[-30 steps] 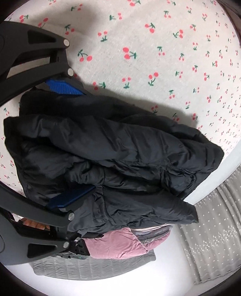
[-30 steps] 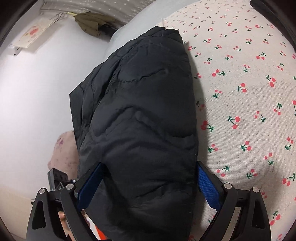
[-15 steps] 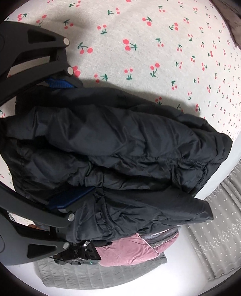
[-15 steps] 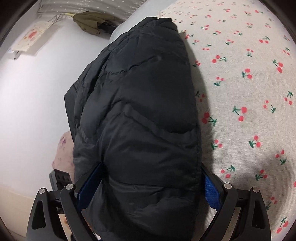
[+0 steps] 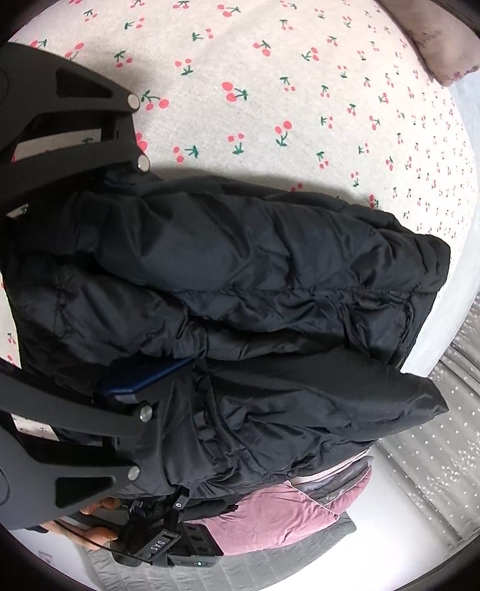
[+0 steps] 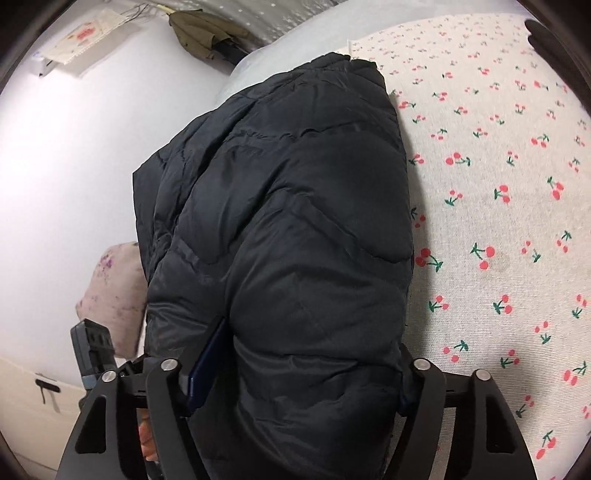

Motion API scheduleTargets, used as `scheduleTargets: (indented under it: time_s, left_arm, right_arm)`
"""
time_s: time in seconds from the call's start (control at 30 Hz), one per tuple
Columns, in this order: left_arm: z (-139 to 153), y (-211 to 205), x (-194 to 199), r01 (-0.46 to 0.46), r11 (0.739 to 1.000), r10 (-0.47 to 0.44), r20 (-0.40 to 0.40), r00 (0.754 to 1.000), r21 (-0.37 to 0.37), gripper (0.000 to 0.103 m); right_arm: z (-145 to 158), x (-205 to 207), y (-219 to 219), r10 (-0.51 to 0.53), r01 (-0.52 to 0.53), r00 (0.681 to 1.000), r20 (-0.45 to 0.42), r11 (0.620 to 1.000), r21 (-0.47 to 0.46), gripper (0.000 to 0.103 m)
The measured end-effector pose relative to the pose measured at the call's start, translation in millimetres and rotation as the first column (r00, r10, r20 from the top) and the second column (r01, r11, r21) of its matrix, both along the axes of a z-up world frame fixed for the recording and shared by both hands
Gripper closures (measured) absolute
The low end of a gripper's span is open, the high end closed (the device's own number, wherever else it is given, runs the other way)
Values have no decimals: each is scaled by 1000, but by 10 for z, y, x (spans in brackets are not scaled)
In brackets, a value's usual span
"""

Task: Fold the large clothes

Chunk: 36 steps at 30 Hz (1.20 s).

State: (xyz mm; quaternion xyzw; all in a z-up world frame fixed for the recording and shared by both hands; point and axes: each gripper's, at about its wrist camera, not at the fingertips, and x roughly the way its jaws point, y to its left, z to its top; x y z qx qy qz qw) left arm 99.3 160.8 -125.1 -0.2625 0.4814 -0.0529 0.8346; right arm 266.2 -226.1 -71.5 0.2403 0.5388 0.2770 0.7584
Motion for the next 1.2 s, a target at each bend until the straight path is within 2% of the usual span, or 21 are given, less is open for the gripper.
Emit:
scheduleTargets:
  time_s: [0.4,0.6,0.87,1.03,1.2]
  left_arm:
    - [165,-266,181,-3,995,-2,48,999,99,67]
    - [276,-349,233,-33,993,23,95,995,109,80]
    - [448,-353,290,-57,996,44,170,985,70,84]
    - [540,-395,301,-46,997,33,210,977,58,85]
    - [661,-364,290,-40,995,15,258,966,92,86]
  right_arm:
    - [257,-88,44,18,-5,992,122,994,-106,50]
    - [417,-182,134,36,1,979,203,984,-180,61]
    - [693,-357,292,93,22,934,346,949,-315,67]
    - [844,-475,295,98,51,909,404,938,-343,70]
    - [991,-603,349,86,85,886,455,936,-343,72]
